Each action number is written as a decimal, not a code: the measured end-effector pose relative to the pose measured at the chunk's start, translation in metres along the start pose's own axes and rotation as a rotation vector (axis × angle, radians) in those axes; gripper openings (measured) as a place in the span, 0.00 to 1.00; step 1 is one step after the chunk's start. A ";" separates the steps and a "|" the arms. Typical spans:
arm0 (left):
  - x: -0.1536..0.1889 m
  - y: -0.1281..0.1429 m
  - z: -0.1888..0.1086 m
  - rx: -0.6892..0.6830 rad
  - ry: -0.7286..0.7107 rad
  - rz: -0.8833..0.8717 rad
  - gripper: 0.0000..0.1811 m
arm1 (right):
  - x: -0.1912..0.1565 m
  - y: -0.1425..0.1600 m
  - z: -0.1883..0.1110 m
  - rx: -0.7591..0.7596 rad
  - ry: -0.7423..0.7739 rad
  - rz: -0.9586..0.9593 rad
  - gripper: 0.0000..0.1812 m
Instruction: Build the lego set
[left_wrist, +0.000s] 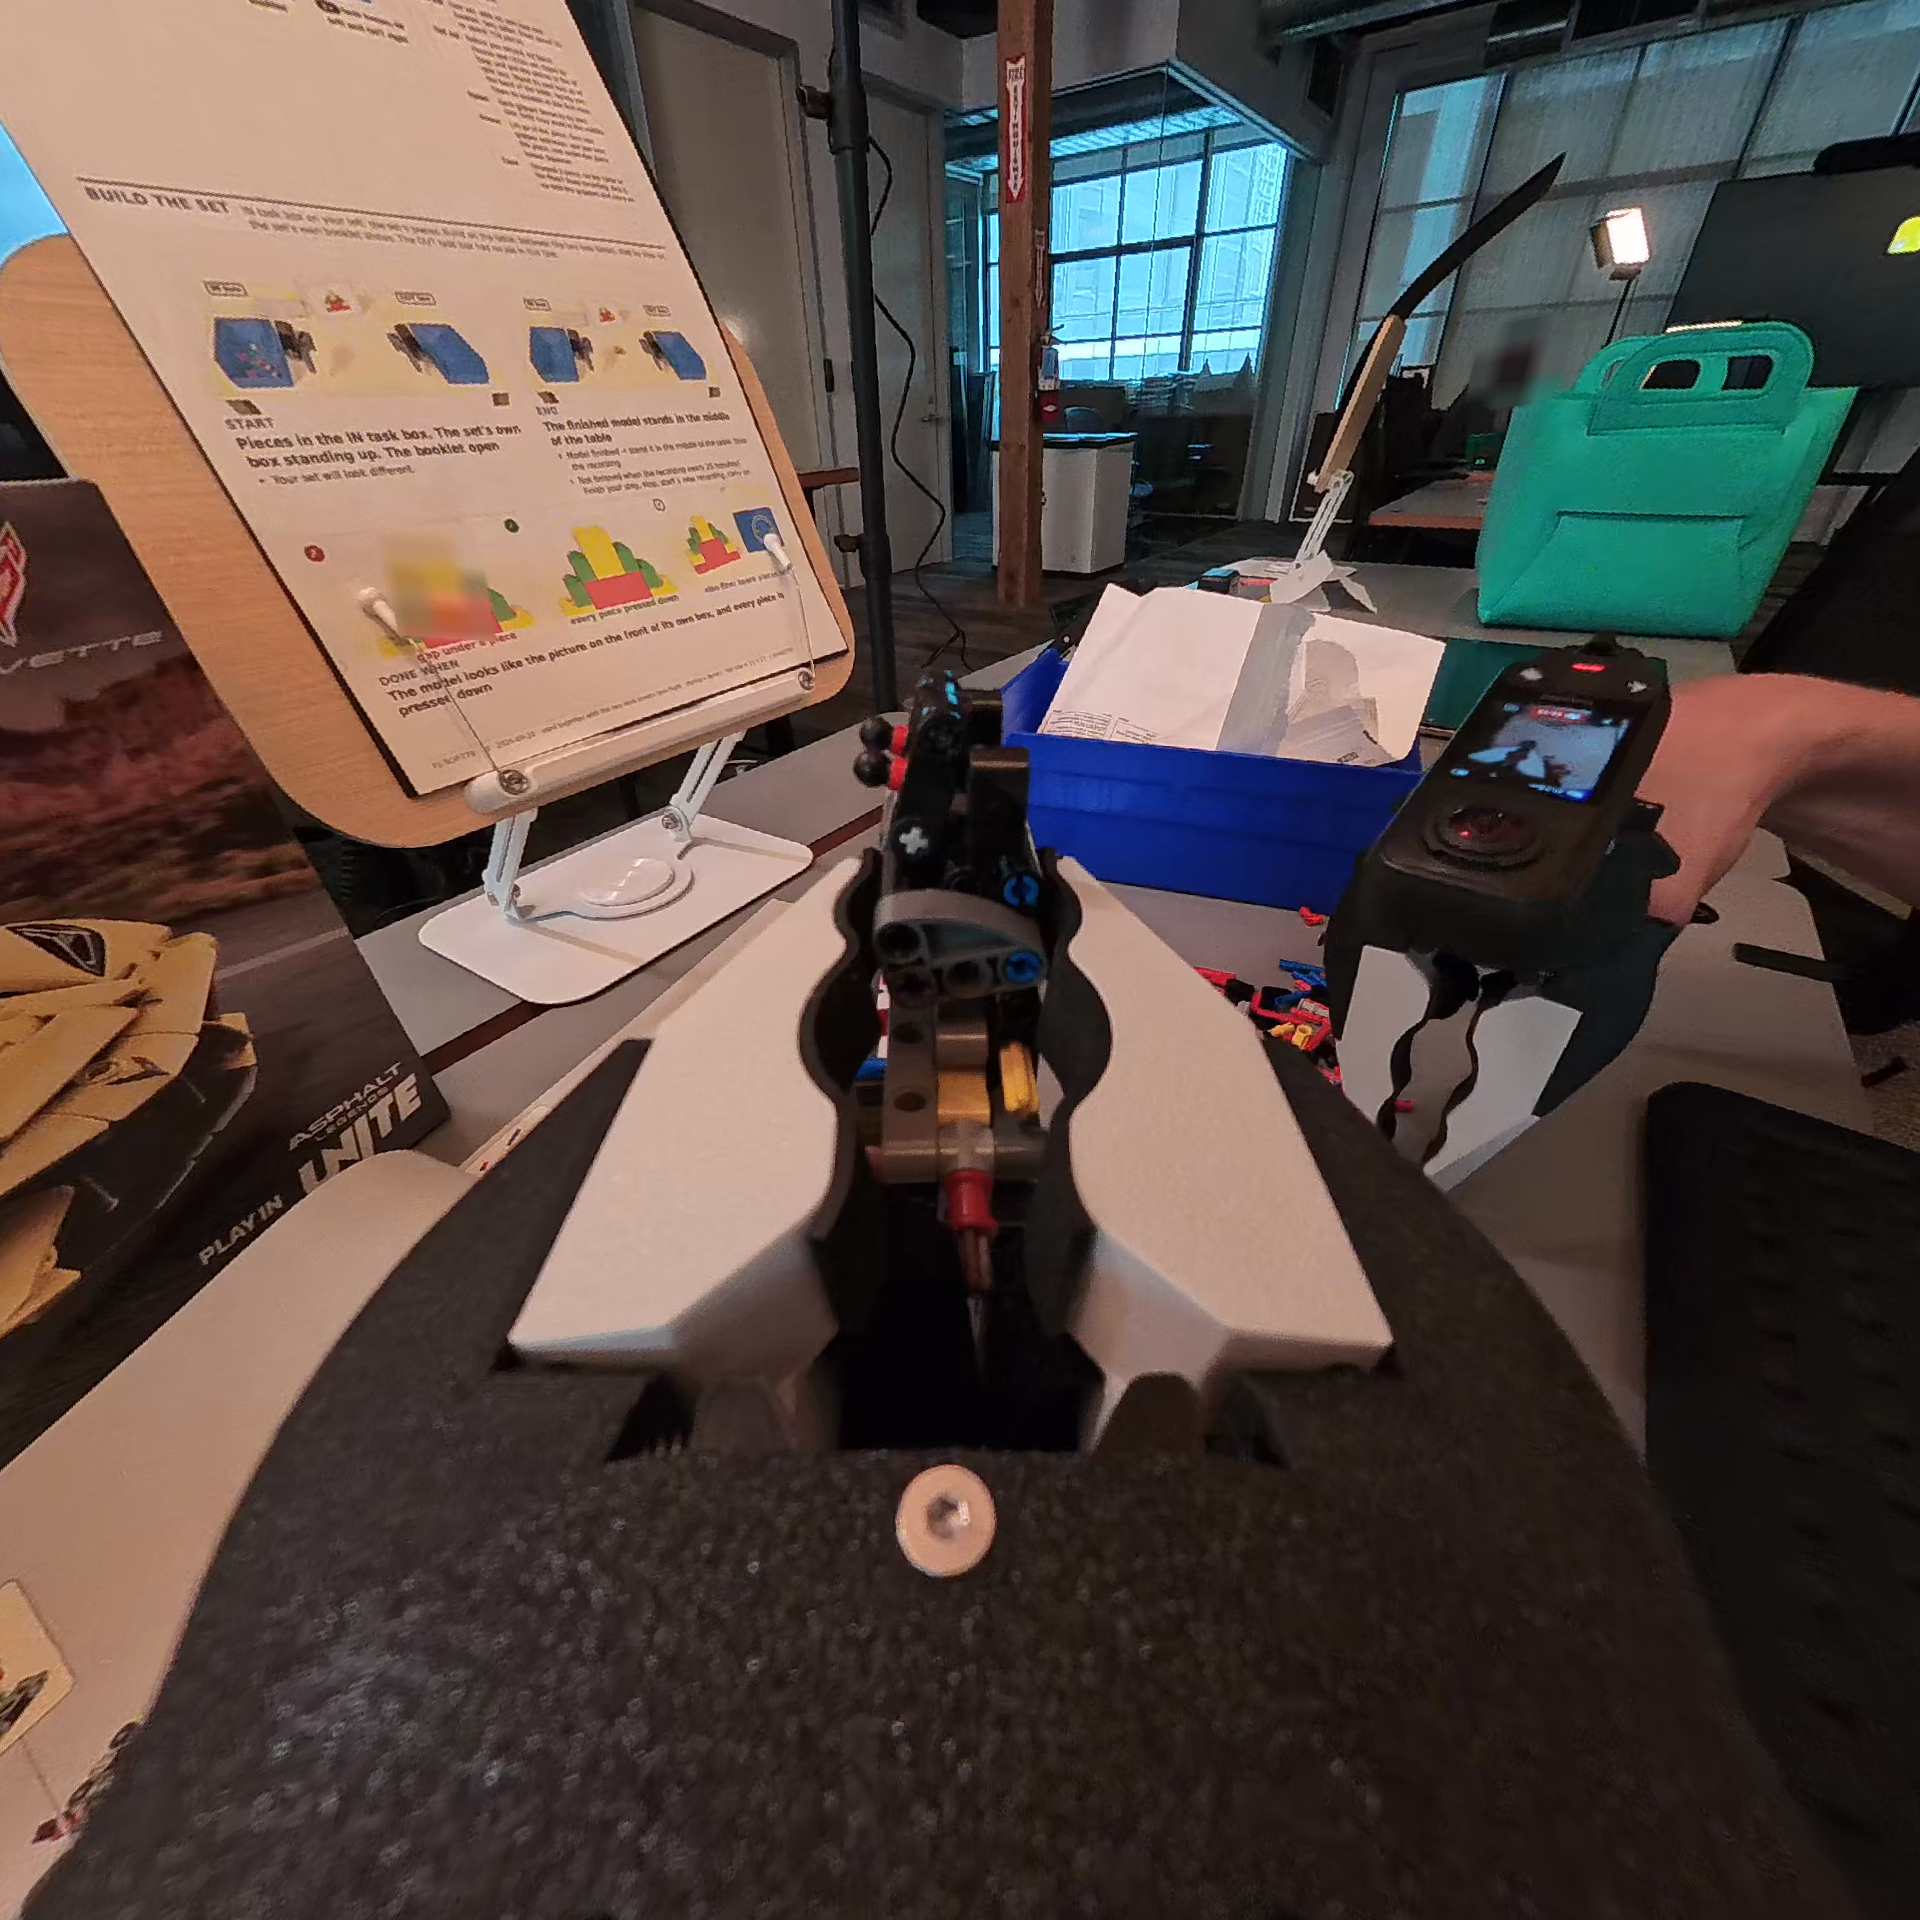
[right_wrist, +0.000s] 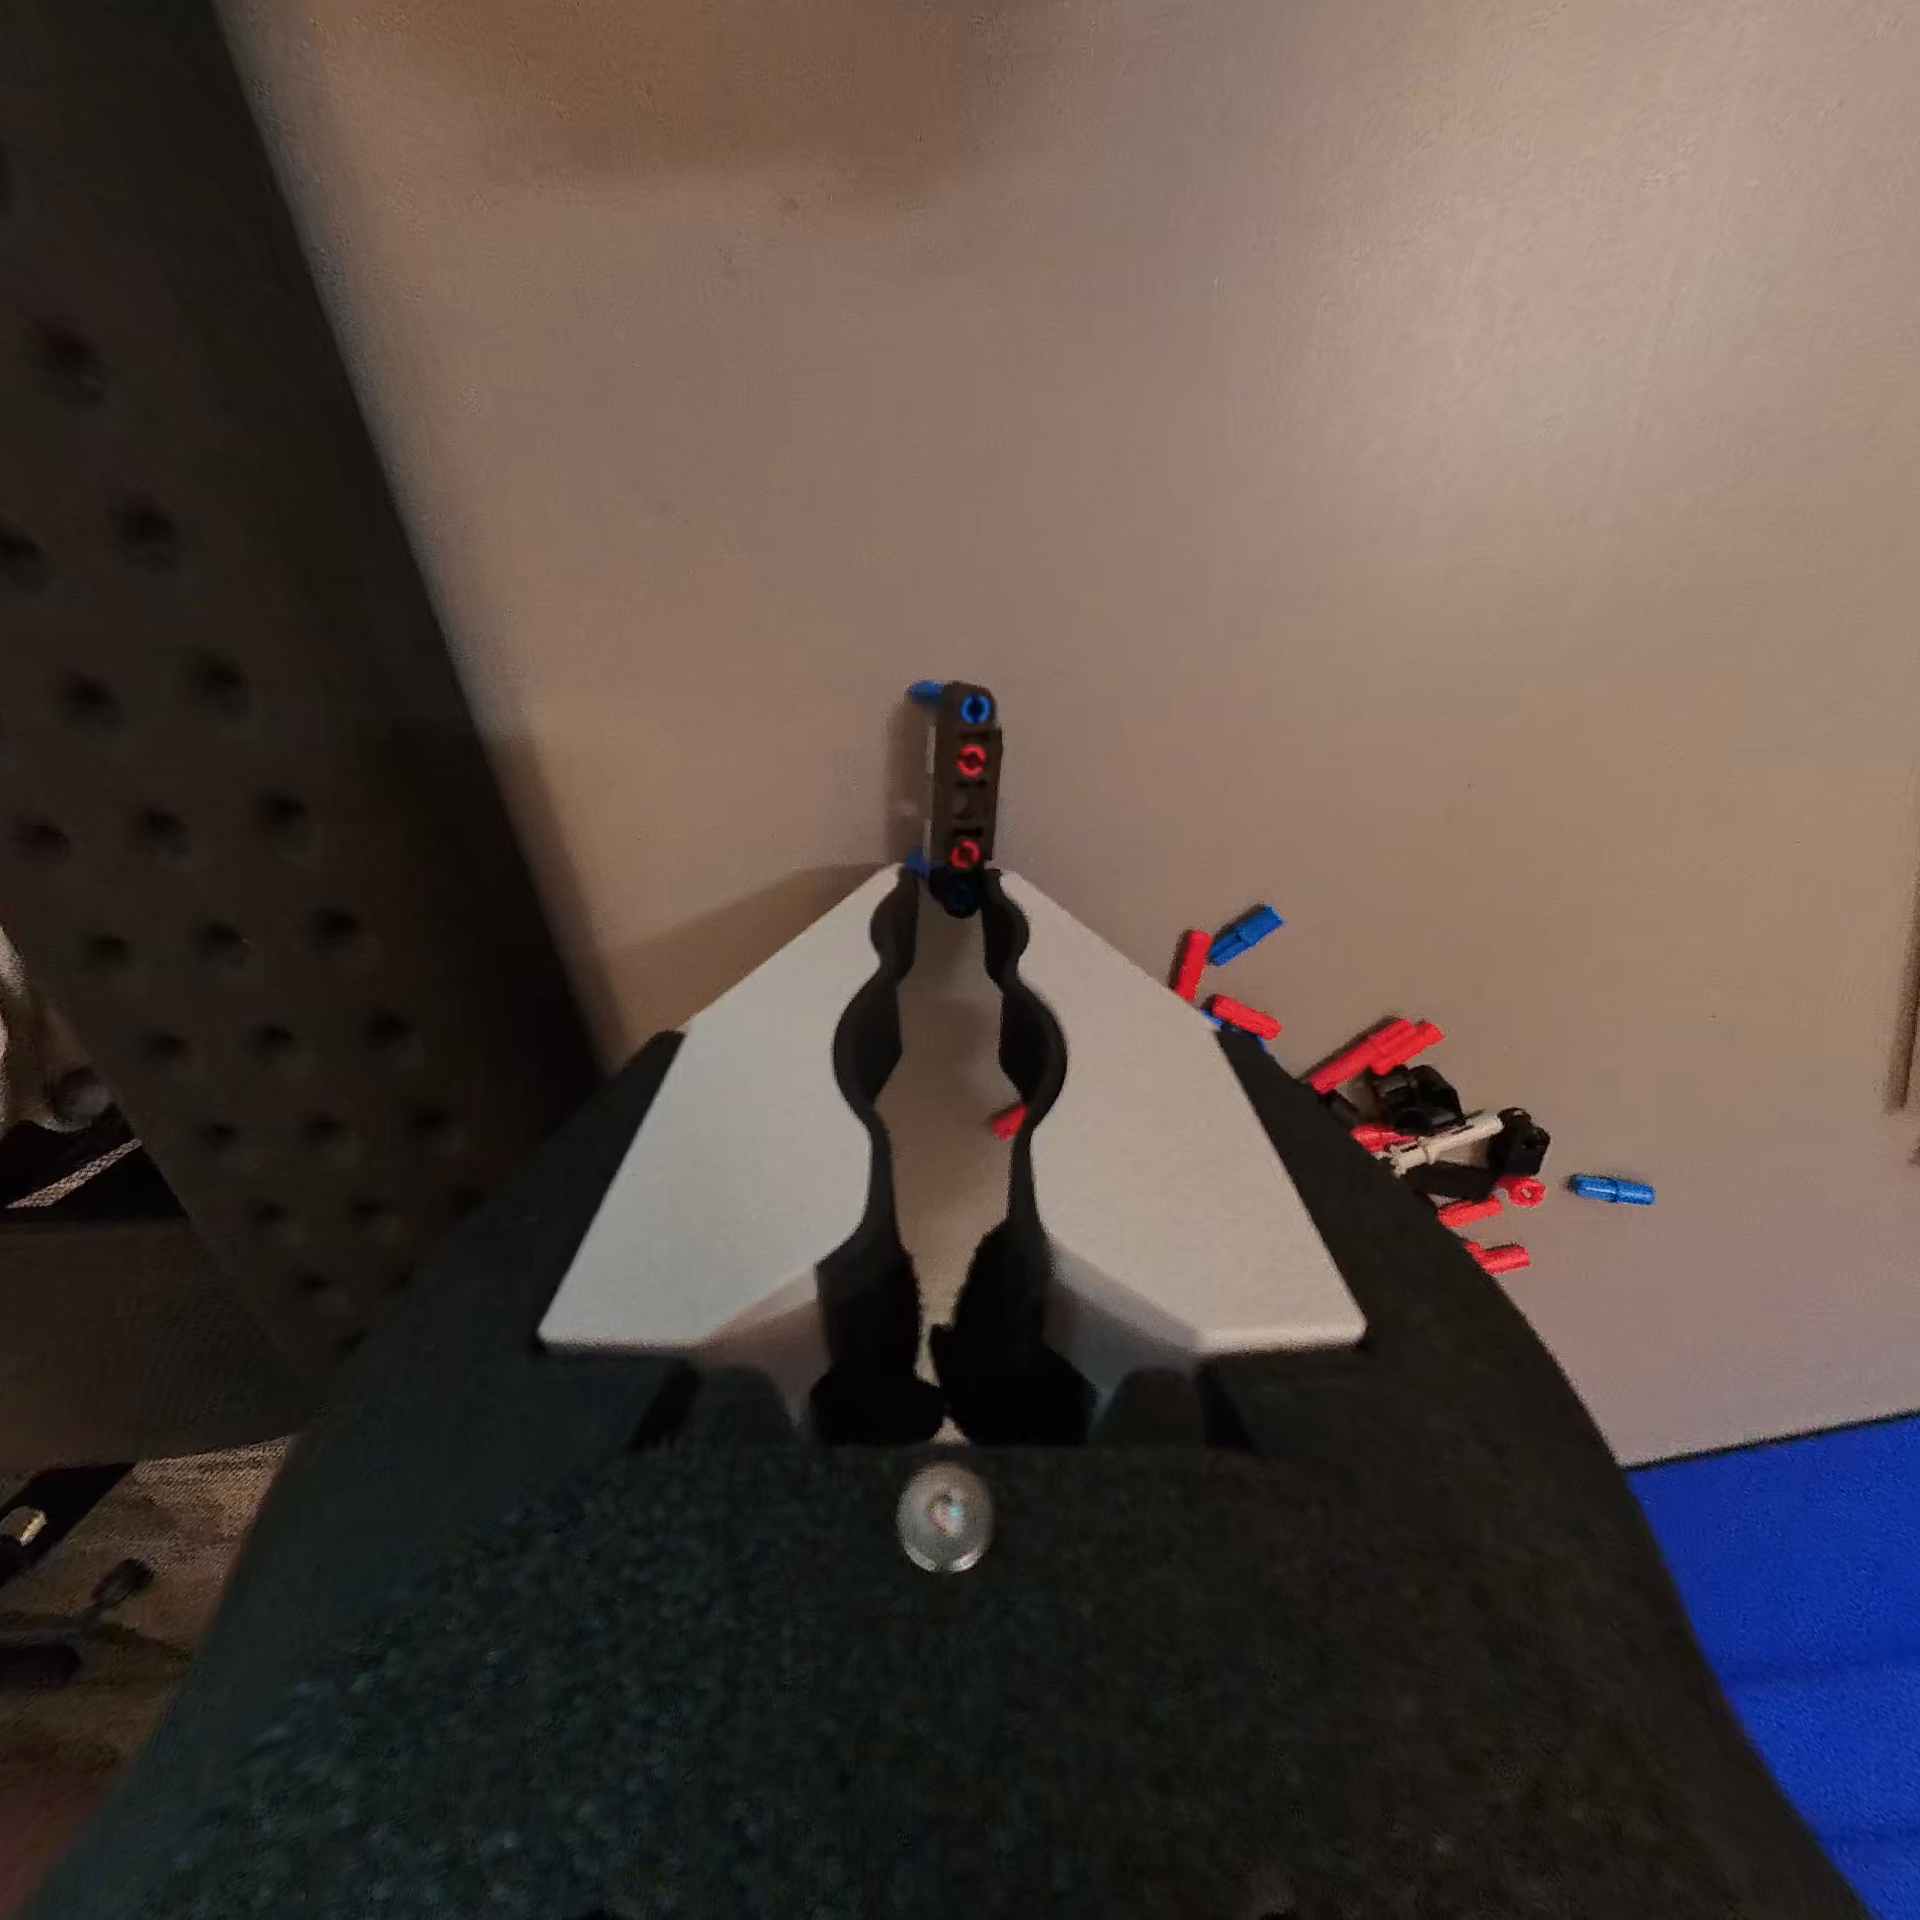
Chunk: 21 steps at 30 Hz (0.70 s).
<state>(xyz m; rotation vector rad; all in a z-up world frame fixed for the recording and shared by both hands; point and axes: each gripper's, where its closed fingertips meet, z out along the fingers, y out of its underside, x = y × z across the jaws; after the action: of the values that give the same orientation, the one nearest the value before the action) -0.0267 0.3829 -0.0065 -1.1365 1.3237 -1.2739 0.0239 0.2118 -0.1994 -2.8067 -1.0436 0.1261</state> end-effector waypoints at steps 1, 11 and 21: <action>0.000 0.000 0.000 -0.002 -0.001 0.000 0.14 | -0.001 -0.001 0.000 0.004 -0.002 0.001 0.07; 0.004 0.001 0.001 -0.011 0.012 0.000 0.14 | -0.001 -0.001 0.000 0.063 -0.057 0.073 0.07; 0.008 0.000 0.002 -0.015 0.029 0.008 0.14 | -0.018 -0.006 -0.002 0.374 -0.474 0.450 0.17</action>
<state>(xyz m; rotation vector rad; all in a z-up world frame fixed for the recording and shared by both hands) -0.0260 0.3746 -0.0072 -1.1255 1.3599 -1.2807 0.0064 0.2042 -0.1961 -2.6512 -0.3648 0.9626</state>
